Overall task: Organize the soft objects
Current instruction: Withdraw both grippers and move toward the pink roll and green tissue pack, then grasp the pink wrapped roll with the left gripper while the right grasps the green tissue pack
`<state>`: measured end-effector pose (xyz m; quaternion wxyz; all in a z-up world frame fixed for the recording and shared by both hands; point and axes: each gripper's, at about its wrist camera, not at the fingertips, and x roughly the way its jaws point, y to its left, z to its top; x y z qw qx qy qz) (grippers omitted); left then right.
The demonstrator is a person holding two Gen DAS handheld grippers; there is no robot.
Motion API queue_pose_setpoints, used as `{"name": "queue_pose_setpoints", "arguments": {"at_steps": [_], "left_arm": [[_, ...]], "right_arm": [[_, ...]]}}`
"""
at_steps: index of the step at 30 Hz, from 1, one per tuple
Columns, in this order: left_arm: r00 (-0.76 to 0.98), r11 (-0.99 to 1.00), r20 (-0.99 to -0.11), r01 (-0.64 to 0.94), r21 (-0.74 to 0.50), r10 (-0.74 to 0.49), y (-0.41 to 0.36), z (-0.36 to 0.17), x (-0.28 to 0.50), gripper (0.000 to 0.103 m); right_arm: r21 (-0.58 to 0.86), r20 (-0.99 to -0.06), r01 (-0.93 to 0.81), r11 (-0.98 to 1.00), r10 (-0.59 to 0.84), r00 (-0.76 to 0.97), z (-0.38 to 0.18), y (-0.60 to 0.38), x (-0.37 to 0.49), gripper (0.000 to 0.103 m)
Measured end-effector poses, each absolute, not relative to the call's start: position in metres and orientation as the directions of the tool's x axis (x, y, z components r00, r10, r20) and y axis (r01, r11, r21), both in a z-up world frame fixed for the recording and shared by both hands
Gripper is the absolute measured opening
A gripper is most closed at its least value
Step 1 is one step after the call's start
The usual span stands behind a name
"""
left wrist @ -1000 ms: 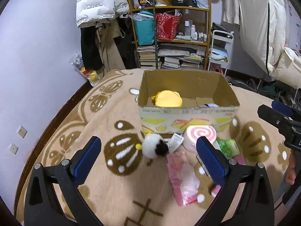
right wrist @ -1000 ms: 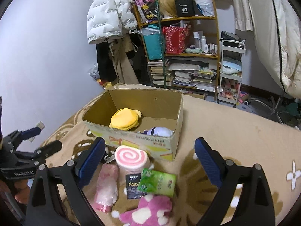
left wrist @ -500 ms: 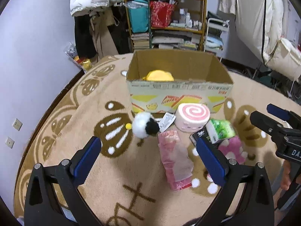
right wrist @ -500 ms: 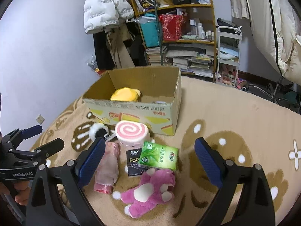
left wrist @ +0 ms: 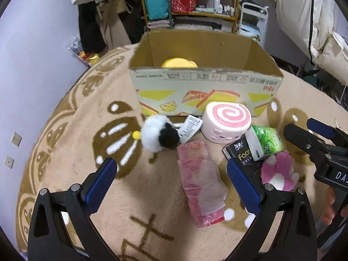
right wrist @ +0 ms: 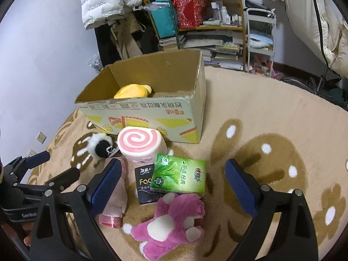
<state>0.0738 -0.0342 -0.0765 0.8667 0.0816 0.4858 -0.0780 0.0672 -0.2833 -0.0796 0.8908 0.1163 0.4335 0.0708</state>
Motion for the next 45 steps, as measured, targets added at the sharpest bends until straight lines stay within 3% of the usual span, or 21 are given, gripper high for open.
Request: {"name": "queue_pose_setpoints", "arguments": {"at_steps": [12, 27, 45], "left_arm": [[0.343, 0.98, -0.937, 0.201, -0.001, -0.071, -0.042, -0.126, 0.104, 0.1], [0.245, 0.981, -0.969, 0.189, 0.033, -0.015, -0.046, -0.165, 0.119, 0.1], [0.164, 0.981, -0.985, 0.191, -0.013, -0.045, -0.039, -0.187, 0.125, 0.1]], "right_arm": [[0.357, -0.805, 0.054, 0.933, 0.278, 0.525, -0.117, -0.29, 0.092, 0.1], [0.274, -0.862, 0.03, 0.961, 0.232, 0.45, -0.141, -0.272, 0.105, 0.1], [0.254, -0.881, 0.031, 0.967, 0.218, 0.42, -0.15, -0.266, 0.106, 0.099]]}}
